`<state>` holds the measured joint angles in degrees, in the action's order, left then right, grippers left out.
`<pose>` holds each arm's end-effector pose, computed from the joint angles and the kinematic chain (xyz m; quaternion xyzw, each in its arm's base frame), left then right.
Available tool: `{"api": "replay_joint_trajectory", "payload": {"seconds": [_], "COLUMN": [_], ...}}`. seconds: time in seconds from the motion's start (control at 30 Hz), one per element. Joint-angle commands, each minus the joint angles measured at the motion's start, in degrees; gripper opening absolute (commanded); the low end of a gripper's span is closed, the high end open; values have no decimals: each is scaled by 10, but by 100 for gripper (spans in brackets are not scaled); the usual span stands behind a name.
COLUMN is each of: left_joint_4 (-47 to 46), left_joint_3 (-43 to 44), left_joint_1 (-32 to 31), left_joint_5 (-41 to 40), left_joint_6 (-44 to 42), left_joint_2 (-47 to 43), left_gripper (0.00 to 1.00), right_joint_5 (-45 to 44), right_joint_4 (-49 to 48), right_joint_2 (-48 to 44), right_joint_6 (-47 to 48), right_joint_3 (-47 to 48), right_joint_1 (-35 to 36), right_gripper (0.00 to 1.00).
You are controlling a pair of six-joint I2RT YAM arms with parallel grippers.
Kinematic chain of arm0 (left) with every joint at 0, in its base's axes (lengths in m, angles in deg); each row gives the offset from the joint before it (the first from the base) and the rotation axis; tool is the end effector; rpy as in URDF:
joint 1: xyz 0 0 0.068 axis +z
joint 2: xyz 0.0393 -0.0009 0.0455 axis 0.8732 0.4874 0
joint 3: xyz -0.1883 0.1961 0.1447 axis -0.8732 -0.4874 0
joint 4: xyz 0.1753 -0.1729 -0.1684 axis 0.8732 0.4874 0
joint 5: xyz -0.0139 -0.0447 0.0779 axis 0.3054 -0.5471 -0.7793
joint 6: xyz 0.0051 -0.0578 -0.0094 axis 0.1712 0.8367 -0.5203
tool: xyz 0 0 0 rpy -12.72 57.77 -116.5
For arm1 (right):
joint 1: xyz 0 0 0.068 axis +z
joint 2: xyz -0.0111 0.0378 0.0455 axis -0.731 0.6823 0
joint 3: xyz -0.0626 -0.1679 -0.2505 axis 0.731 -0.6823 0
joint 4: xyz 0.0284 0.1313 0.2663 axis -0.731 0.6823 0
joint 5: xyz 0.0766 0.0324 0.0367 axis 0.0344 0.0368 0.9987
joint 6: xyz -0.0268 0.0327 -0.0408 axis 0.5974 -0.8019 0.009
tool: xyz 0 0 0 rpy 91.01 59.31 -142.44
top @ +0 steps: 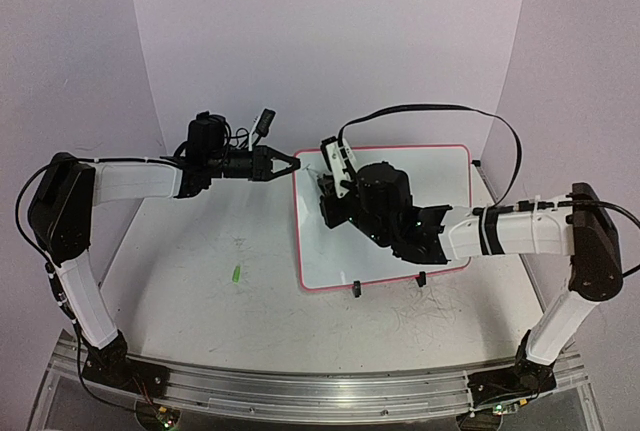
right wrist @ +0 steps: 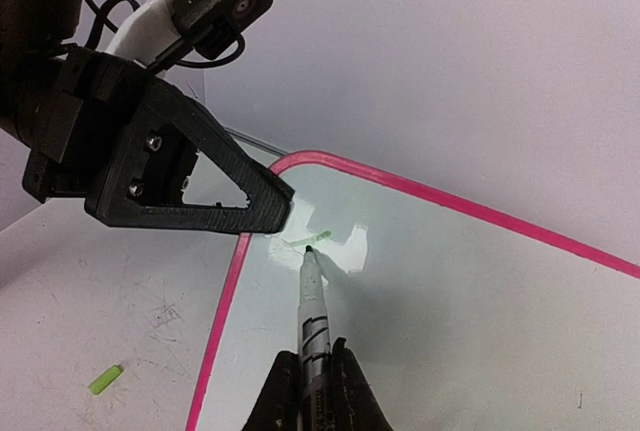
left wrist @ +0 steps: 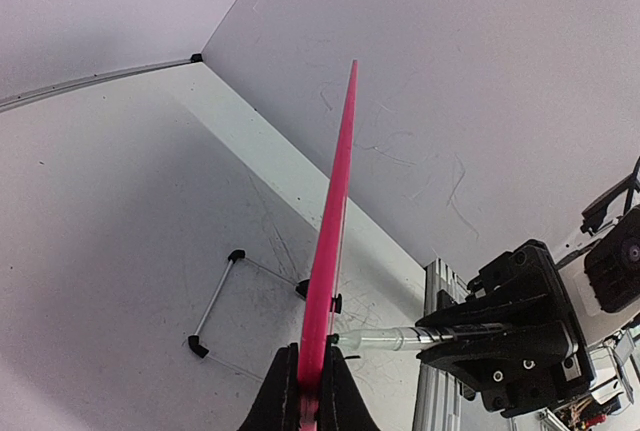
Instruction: Write a sentence on the whiteboard
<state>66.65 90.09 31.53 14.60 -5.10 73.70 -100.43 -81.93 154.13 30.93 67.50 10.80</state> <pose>0.3851 -0.2527 0.2914 0.2743 0.7005 -0.5522 0.3593 0.2501 0.3685 0.2966 -0.2726 0.6982 0.1774 0.6377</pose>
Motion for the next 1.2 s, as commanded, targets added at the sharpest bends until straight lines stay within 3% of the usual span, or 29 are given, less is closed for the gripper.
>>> {"api": "replay_joint_trajectory", "payload": {"seconds": [0.0,1.17], "left_joint_4": [-20,-19], "left_joint_3": [1,-1], "left_joint_1": [1,1], "left_joint_5": [6,7], "left_joint_6": [1,2], "left_joint_2": [-15,-20], "left_gripper": [0,0], "right_joint_5": [-5,25], "right_joint_4": [8,25], "right_joint_2": [-4,-16], "right_joint_6": [-13,-55], "right_joint_3": [-10,-46], "right_joint_1": [-2,8], "right_gripper": [0,0]}}
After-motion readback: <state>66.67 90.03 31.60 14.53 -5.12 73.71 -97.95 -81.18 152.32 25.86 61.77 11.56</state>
